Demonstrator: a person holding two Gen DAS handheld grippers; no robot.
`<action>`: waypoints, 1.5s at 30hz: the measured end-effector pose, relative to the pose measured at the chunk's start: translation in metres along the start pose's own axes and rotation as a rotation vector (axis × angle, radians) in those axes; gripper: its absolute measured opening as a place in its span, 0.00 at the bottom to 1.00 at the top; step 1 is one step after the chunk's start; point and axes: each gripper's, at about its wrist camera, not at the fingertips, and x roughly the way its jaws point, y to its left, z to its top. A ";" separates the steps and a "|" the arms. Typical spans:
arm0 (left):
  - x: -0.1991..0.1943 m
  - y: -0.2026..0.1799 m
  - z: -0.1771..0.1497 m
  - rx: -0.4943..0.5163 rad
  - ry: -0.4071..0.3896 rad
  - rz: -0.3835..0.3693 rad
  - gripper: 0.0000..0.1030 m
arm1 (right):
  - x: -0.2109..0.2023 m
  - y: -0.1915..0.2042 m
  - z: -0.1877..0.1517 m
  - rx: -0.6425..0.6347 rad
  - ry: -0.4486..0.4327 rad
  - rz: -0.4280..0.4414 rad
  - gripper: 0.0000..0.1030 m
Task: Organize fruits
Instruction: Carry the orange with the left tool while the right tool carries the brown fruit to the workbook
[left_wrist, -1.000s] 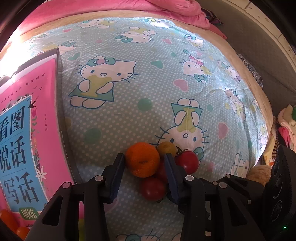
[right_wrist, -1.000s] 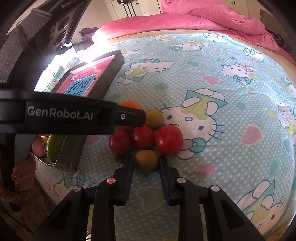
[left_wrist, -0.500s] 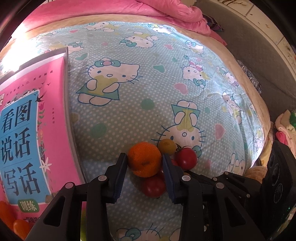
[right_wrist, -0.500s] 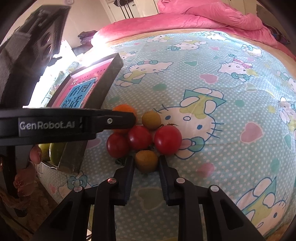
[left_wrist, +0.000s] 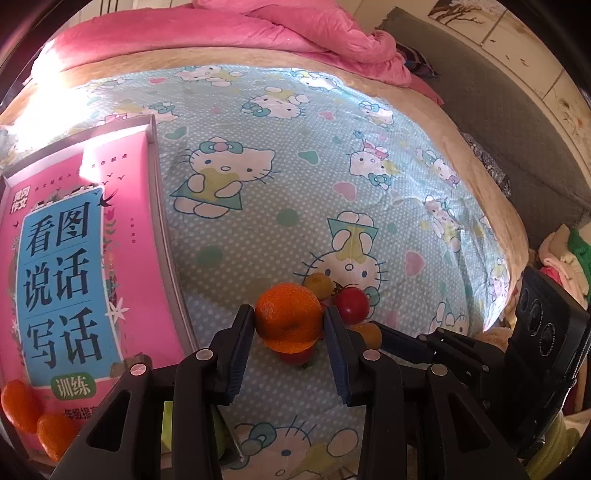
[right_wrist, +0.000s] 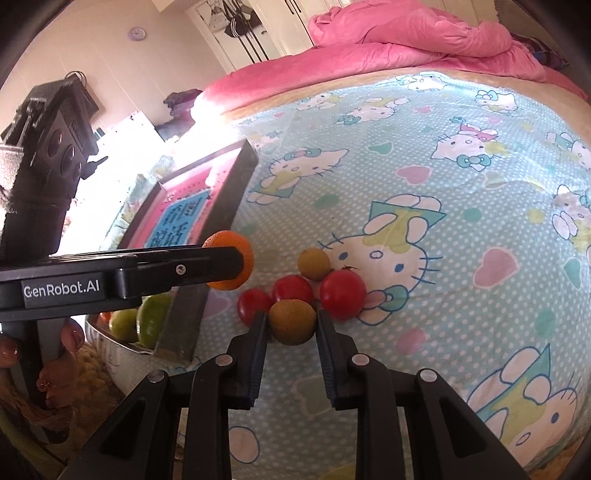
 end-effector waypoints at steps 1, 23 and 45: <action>-0.002 0.001 0.000 -0.003 -0.004 0.000 0.39 | -0.002 0.001 0.000 -0.007 -0.009 0.001 0.26; -0.047 0.039 -0.021 -0.082 -0.068 0.044 0.39 | -0.024 0.040 0.000 -0.159 -0.104 0.075 0.26; -0.092 0.104 -0.048 -0.225 -0.140 0.141 0.39 | -0.029 0.082 -0.008 -0.243 -0.111 0.141 0.26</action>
